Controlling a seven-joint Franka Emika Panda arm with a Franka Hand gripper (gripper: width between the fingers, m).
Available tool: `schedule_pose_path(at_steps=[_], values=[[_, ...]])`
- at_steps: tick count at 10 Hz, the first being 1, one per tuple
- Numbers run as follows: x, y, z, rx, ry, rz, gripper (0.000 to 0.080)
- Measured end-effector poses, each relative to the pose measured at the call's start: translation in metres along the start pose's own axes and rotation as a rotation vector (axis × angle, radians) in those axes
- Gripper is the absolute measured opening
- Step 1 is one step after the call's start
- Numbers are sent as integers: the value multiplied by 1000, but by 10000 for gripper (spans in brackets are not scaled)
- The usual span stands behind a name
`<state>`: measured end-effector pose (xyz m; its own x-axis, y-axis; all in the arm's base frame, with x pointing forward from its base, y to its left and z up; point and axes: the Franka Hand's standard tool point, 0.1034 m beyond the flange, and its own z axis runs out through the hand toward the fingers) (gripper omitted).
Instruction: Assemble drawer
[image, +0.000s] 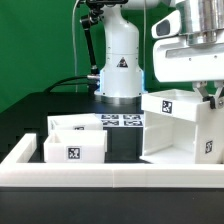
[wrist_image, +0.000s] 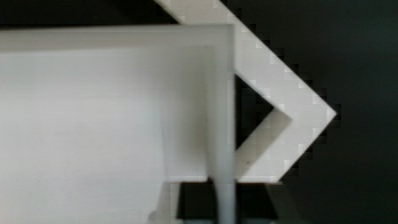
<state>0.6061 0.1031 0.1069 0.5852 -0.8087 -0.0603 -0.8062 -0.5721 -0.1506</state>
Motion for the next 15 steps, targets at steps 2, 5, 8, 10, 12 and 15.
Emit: schedule_pose_path(at_steps=[2,5,8,10,12,15], values=[[6,-2,0,26,-12,160,41],[9,-1,-1,33,-11,352,41],[10,-1,-1,39,-24,500,41],[15,-5,-1,46,-39,605,41],[20,-15,0,47,-42,604,41],[32,-29,2,69,-29,598,41]])
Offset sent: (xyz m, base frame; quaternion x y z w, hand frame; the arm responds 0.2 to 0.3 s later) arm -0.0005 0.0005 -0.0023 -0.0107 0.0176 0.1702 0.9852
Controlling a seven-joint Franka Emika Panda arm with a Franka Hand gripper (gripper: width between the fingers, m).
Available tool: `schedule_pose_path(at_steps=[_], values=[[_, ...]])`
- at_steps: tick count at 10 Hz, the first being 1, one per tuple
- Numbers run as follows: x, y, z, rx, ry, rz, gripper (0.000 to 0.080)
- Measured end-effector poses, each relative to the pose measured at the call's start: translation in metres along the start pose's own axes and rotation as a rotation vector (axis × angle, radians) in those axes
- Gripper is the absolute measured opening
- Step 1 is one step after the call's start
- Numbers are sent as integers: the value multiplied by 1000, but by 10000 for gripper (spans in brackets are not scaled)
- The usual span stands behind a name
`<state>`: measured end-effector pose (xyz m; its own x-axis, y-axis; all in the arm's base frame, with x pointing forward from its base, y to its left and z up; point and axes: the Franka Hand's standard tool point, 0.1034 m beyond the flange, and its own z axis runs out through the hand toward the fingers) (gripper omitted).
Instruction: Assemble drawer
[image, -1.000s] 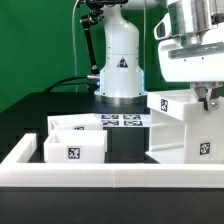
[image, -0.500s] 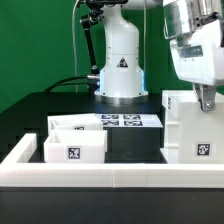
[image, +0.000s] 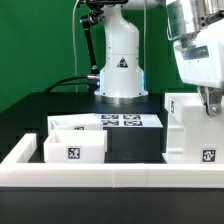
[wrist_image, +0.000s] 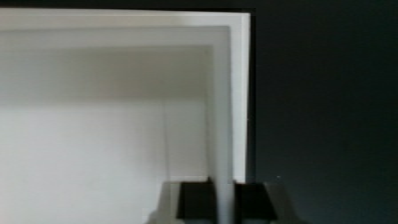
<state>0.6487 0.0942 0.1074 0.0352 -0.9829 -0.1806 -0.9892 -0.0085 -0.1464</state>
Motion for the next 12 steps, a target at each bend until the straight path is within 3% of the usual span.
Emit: schedule_pose_path(at_steps=[3,5,7,8,9,10,12], values=[[0,0,0,-32,-7,-3,41],[0,0,0,-33,-9,-6,41],[-1,0,1,-33,-10,-17,350],[-1,1,-1,-37,-11,-39,350],[-2,1,-5,-44,-15,-71,549],[-5,2,-13,-52,-21,-113,619],[-7,2,-24,-53,-28,-206,644]])
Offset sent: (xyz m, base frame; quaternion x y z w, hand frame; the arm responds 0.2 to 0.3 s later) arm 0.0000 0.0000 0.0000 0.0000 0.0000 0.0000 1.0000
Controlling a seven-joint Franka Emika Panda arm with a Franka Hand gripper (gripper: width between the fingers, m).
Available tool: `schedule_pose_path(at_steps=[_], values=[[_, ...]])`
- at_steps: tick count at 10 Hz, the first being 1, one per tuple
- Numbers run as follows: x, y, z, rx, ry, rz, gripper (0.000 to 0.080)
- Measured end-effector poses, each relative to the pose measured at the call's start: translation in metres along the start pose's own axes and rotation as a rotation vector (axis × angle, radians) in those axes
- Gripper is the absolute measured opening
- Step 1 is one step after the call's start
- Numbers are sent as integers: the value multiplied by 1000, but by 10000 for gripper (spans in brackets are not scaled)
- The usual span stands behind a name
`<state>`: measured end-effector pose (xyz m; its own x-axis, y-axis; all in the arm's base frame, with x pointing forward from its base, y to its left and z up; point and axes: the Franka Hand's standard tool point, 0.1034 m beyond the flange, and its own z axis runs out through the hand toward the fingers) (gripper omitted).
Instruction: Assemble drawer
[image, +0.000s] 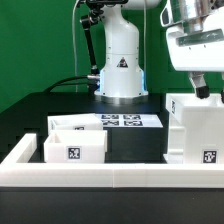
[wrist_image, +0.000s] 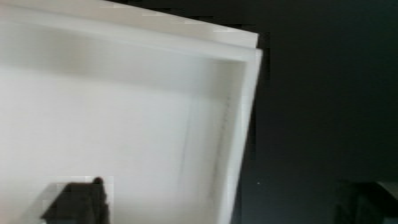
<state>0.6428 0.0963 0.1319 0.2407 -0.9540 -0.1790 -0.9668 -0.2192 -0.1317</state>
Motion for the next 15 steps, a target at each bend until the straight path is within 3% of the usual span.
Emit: schedule_pose_path(at_steps=[1,5,7,9,12,13,15], values=[[-1,2,-7,-4,-3,-76,648],[-2,7,-5,-24,-7,-199,649],[4,16,-4,-74,-12,-601,649],[11,16,-5,-50,12,-740,649],[12,18,-4,-57,5,-948,649],[21,20,-7,-59,8,-1047,649],[50,39,-18,-73,13,-1206,649]])
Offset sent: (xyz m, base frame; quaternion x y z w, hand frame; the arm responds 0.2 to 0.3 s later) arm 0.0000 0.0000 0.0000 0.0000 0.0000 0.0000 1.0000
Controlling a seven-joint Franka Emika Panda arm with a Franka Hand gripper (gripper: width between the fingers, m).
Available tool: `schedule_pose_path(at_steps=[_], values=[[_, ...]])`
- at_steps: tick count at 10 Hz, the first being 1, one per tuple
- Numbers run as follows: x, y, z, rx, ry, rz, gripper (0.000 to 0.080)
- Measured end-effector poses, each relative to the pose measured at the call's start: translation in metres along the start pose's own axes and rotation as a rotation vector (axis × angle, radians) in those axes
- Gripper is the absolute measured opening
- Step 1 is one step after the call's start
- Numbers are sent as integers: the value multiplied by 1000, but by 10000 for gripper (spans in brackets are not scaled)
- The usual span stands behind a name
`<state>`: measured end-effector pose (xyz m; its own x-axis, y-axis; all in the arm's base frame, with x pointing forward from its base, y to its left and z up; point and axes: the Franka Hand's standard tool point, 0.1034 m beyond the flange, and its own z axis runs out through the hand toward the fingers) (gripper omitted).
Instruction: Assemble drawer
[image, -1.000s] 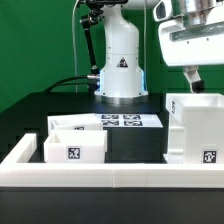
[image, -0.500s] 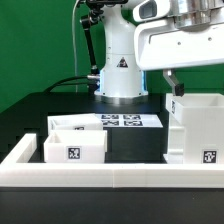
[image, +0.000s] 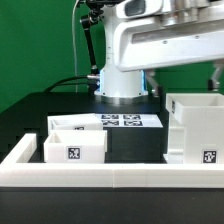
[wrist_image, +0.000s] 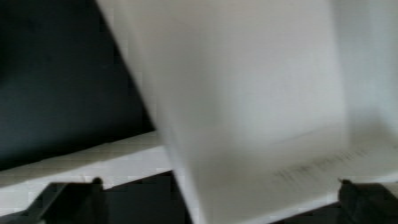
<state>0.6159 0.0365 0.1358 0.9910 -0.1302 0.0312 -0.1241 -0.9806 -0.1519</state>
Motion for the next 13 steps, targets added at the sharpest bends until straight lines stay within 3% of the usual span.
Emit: schedule_pose_path(at_steps=[1,3,8,9,10,12,13], values=[[-5,23,-2,-10,6,-51,649],[-11,57,3,-13,1,-58,649],[-12,56,4,-20,-3,-62,649],[-17,64,8,-60,-16,-103,649],[-24,73,15,-78,-13,-104,649],[-38,91,30,-98,16,-86,649],[-44,101,37,-92,7,-80,649]])
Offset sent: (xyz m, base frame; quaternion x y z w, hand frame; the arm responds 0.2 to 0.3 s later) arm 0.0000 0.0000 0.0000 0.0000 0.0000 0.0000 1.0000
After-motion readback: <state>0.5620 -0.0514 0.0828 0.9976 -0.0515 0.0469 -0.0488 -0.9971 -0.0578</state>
